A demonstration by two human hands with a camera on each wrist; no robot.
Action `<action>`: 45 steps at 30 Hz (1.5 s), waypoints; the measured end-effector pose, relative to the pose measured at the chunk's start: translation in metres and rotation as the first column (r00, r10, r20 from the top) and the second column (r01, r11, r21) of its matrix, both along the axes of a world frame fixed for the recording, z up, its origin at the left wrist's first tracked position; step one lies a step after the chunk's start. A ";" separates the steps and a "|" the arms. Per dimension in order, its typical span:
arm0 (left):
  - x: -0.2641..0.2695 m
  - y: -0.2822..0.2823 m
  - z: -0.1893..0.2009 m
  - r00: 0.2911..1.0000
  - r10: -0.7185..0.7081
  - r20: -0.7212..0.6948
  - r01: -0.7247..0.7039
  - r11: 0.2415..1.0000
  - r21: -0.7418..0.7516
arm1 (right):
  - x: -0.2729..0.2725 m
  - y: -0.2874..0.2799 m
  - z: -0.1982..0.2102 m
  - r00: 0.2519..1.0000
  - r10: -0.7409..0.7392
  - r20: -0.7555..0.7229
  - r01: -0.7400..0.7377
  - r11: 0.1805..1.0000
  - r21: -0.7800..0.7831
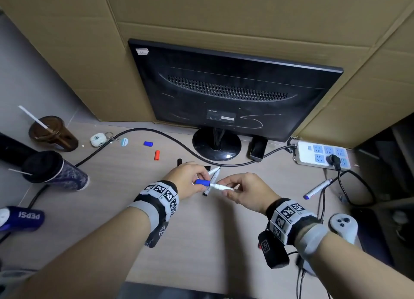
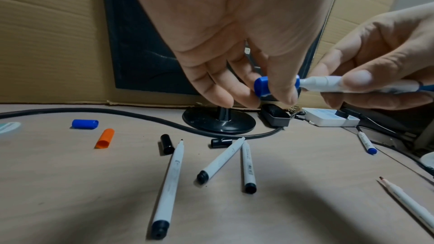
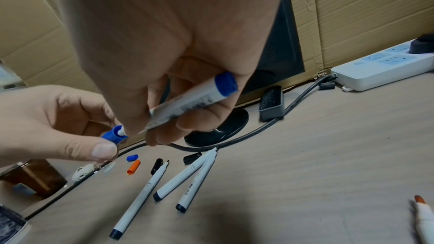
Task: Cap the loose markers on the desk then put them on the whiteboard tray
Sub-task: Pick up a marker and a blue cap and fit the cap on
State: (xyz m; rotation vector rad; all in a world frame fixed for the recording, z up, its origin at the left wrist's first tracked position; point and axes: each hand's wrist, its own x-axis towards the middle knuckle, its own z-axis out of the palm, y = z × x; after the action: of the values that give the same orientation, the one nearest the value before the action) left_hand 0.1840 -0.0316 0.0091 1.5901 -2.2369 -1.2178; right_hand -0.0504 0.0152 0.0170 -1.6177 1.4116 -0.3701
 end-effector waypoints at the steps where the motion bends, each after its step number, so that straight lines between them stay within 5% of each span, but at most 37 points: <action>1: -0.002 0.001 0.003 1.000 -0.009 0.001 0.009 1.000 -0.006 | -0.001 0.000 0.000 1.000 0.006 -0.003 -0.006 1.000 -0.003; 12: -0.019 0.010 0.015 0.995 0.063 -0.073 -0.056 0.994 0.093 | -0.011 0.006 0.002 0.995 0.020 -0.100 -0.013 0.998 0.067; 20: -0.038 0.016 0.027 0.986 0.017 -0.168 0.007 0.991 0.137 | -0.016 0.014 0.017 0.987 -0.016 -0.158 0.063 0.953 0.296; 30: -0.036 0.017 0.001 0.993 -0.087 0.079 0.077 0.989 0.125 | -0.025 0.017 0.035 0.925 -0.167 -0.341 0.223 0.966 0.132; 38: -0.040 0.019 0.007 0.991 -0.084 0.101 0.075 0.993 0.087 | -0.031 0.022 0.026 0.883 -0.213 -0.418 0.265 0.962 0.069; 45: -0.030 0.021 0.004 0.954 0.029 0.297 -0.032 0.999 0.005 | -0.036 0.018 -0.020 0.933 -0.264 -0.245 0.320 0.918 0.233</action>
State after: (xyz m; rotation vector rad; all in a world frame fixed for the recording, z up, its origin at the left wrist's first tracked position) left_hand 0.1536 -0.0106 0.0128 1.9166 -2.3687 -1.0420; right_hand -0.0862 0.0327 -0.0030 -1.2511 1.7910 -0.1708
